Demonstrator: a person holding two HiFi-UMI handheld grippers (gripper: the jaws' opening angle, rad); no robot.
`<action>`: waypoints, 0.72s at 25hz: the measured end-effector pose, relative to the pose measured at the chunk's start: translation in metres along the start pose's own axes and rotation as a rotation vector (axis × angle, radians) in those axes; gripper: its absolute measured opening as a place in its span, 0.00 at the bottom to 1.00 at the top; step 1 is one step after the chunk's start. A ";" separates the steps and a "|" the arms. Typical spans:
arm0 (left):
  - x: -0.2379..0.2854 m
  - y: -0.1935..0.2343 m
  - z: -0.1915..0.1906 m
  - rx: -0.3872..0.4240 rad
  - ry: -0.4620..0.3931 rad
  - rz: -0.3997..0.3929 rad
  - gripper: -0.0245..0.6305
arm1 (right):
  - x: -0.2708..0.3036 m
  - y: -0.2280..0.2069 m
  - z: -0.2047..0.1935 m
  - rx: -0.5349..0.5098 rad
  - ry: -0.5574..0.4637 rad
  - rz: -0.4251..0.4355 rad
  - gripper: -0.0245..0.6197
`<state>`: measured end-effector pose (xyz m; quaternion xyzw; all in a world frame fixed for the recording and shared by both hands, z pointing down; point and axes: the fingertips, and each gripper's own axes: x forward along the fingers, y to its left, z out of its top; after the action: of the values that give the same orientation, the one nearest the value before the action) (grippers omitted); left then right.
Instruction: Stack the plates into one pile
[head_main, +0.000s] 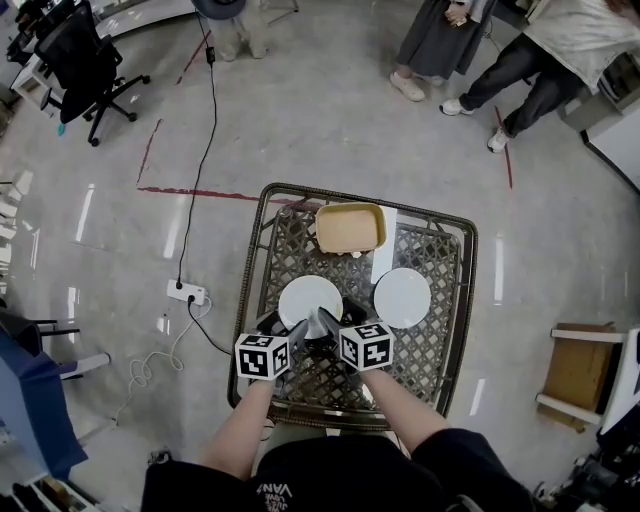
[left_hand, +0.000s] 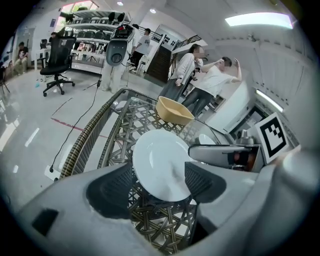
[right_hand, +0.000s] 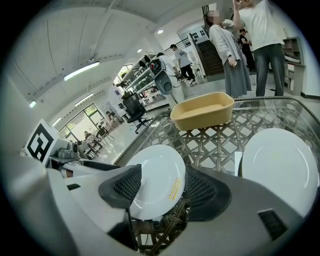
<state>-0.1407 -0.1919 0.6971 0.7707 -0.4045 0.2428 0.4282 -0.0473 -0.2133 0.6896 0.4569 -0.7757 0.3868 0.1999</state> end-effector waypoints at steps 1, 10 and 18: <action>-0.002 -0.001 0.002 0.002 -0.011 0.003 0.53 | -0.002 -0.001 0.001 0.002 -0.007 0.000 0.43; -0.003 -0.066 0.008 0.113 -0.050 -0.093 0.53 | -0.051 -0.041 0.011 0.038 -0.091 -0.067 0.43; 0.036 -0.143 0.004 0.207 -0.003 -0.221 0.53 | -0.105 -0.115 -0.004 0.087 -0.132 -0.215 0.43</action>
<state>-0.0020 -0.1665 0.6553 0.8508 -0.2908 0.2335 0.3701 0.1043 -0.1852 0.6704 0.5702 -0.7162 0.3655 0.1686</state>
